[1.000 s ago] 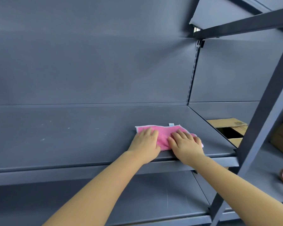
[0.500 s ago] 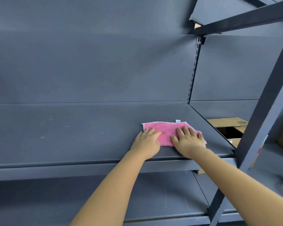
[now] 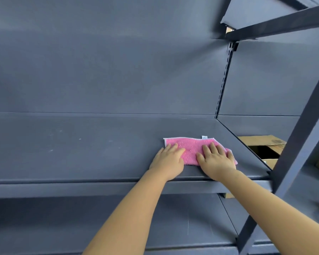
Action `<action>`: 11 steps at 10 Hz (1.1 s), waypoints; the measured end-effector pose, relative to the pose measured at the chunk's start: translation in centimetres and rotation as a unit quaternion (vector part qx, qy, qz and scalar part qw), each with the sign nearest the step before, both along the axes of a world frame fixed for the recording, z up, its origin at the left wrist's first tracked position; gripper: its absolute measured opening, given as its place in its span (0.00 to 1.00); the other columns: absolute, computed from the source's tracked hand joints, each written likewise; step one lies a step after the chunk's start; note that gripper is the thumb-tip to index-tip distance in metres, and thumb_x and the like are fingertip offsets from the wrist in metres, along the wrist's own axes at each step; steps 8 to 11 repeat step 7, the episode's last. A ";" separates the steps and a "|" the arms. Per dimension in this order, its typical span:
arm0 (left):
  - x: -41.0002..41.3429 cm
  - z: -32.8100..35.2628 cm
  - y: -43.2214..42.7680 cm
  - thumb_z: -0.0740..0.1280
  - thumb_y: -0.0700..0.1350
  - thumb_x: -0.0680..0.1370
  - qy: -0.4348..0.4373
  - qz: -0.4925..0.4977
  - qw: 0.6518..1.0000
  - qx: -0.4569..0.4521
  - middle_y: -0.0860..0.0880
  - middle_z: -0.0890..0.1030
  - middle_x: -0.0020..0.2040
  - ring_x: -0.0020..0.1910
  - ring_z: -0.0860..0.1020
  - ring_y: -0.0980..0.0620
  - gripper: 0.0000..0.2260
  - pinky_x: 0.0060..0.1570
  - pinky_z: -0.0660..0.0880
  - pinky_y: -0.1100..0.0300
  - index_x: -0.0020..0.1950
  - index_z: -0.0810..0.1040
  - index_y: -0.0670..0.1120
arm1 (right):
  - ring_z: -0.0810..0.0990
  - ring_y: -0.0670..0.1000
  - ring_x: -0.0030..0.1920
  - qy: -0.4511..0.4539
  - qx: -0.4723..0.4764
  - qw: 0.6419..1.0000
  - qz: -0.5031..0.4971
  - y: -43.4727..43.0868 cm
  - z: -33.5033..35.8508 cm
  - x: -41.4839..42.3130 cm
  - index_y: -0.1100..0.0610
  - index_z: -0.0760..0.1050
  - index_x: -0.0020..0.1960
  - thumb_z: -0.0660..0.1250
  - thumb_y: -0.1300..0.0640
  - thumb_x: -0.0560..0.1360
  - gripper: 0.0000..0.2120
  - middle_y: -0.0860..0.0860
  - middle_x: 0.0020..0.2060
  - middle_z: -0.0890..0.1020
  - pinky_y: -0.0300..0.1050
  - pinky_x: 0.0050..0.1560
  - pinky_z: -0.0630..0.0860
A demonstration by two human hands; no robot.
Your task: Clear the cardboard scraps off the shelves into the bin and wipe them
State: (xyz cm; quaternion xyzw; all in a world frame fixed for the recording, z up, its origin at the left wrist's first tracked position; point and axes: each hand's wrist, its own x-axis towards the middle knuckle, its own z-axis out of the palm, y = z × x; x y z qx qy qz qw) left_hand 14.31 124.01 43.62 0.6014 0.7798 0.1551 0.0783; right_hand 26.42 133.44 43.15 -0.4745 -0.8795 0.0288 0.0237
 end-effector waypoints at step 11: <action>0.1 -0.1 0.5 0.51 0.42 0.80 -0.014 0.021 0.999 0.046 0.45 0.56 0.77 0.76 0.52 0.49 0.21 0.74 0.49 0.51 0.74 0.60 0.47 | 0.55 0.54 0.74 0.005 -0.003 1.000 -0.007 -0.4 0.9 0.2 0.55 0.59 0.71 0.44 0.47 0.80 0.23 0.53 0.73 0.60 0.57 0.72 0.50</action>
